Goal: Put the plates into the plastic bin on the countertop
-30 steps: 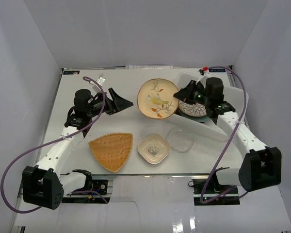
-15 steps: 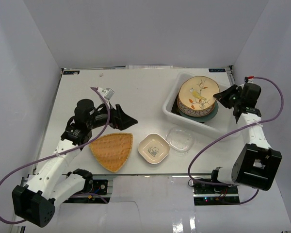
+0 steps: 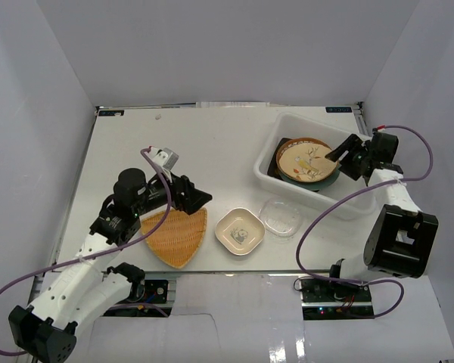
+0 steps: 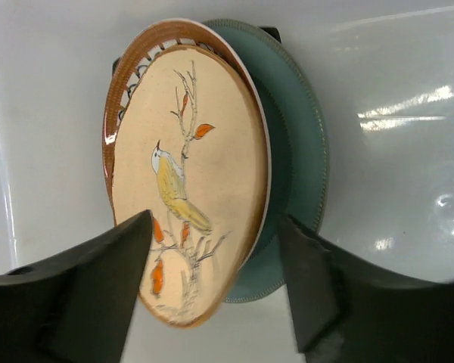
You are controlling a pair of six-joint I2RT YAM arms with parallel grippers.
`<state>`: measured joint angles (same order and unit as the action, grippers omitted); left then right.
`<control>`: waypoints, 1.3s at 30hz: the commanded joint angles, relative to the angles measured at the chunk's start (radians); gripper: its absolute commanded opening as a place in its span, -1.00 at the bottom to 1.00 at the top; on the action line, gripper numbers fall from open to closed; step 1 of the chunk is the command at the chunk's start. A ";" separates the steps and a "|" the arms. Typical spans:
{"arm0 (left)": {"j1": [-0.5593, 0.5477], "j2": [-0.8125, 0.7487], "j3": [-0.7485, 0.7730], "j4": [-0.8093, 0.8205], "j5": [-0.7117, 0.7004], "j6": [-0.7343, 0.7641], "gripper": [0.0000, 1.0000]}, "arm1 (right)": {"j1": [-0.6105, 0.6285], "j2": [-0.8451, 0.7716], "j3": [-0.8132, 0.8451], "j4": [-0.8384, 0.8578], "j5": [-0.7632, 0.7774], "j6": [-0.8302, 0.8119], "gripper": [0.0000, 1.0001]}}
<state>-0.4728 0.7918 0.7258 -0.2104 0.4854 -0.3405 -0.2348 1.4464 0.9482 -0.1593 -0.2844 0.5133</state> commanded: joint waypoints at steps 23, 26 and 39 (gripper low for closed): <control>0.013 -0.186 -0.011 -0.133 -0.808 -0.054 0.96 | 1.103 0.216 0.194 0.095 0.037 -0.148 0.67; 0.019 -0.186 -0.014 -0.129 -0.785 -0.052 0.96 | 1.123 0.320 0.242 0.084 -0.001 -0.156 0.67; 0.031 -0.180 -0.012 -0.113 -0.687 -0.066 0.96 | 1.154 0.548 0.293 0.293 -0.163 -0.018 -0.49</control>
<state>-0.4469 0.6136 0.7132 -0.3355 -0.2600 -0.3920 0.9150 1.9858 1.1969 0.0368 -0.3908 0.4534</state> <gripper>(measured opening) 0.978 0.335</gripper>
